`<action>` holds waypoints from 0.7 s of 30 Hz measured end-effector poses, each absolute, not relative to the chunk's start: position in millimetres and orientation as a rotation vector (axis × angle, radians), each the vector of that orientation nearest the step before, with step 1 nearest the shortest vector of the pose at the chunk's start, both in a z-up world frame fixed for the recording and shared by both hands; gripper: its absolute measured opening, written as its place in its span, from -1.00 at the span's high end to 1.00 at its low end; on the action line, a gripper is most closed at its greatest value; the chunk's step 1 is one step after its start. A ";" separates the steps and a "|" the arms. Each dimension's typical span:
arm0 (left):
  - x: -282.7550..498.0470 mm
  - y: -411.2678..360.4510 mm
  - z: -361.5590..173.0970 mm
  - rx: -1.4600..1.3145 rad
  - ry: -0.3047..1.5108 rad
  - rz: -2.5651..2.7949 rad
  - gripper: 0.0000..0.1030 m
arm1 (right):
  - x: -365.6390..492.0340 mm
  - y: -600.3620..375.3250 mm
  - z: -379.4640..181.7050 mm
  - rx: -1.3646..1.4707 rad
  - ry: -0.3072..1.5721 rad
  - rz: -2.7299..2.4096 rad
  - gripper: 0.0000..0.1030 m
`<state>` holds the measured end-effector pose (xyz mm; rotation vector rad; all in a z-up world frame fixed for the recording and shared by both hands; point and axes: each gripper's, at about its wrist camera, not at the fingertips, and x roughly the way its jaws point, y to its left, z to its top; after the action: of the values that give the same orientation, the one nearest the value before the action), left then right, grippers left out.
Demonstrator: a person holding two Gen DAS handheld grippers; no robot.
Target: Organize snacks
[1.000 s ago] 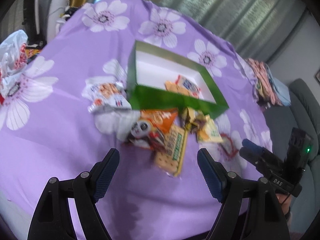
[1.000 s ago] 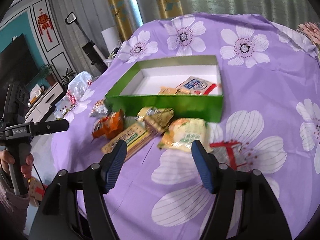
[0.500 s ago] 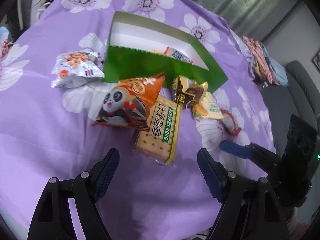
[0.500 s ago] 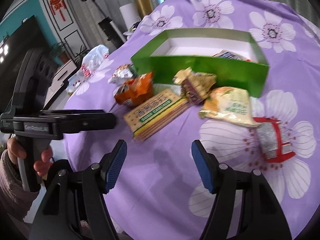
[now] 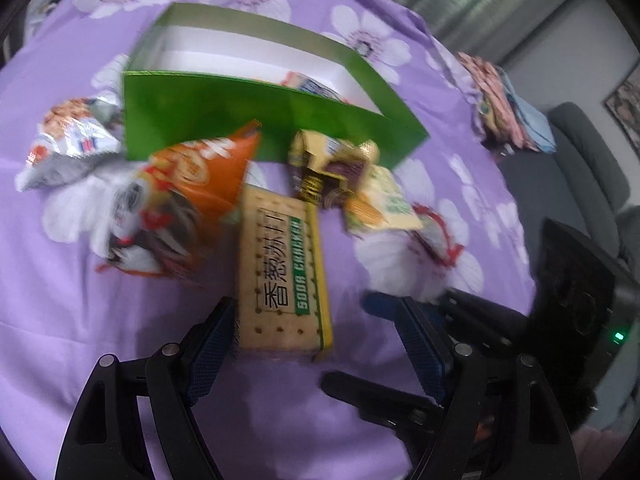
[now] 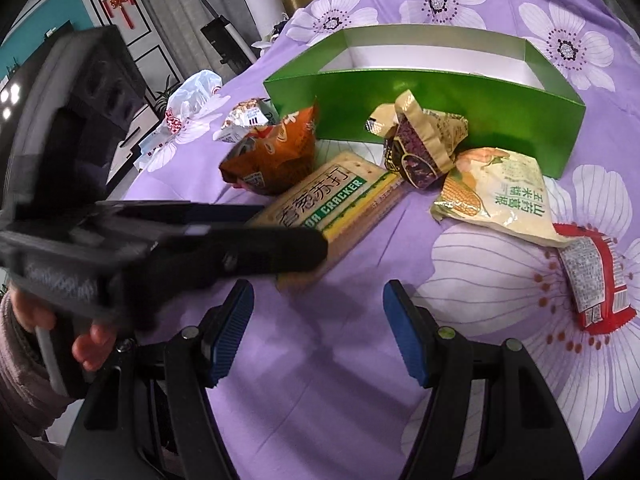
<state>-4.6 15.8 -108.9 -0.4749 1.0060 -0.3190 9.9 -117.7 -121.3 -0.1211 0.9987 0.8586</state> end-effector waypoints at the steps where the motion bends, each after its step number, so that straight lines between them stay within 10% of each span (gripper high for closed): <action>1: -5.1 14.9 -108.4 -0.490 1.002 -0.342 -0.55 | 10.5 -118.2 -122.3 -0.121 0.998 0.861 -0.31; 8: 5.3 31.4 -117.9 -0.548 0.998 -0.220 -0.55 | 13.6 -116.1 -123.6 -0.143 0.975 0.891 -0.35; 15: 5.3 25.4 -121.3 -0.508 1.004 -0.215 0.10 | 11.9 -107.3 -128.6 -0.195 0.934 0.923 -0.36; 21: 7.5 23.3 -123.6 -0.496 1.004 -0.215 0.23 | 8.2 -102.4 -131.1 -0.265 0.886 0.917 -0.05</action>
<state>7.5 23.3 -123.6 -0.4963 1.0041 -0.2154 8.2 -102.4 -131.1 -0.2651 0.8863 0.9172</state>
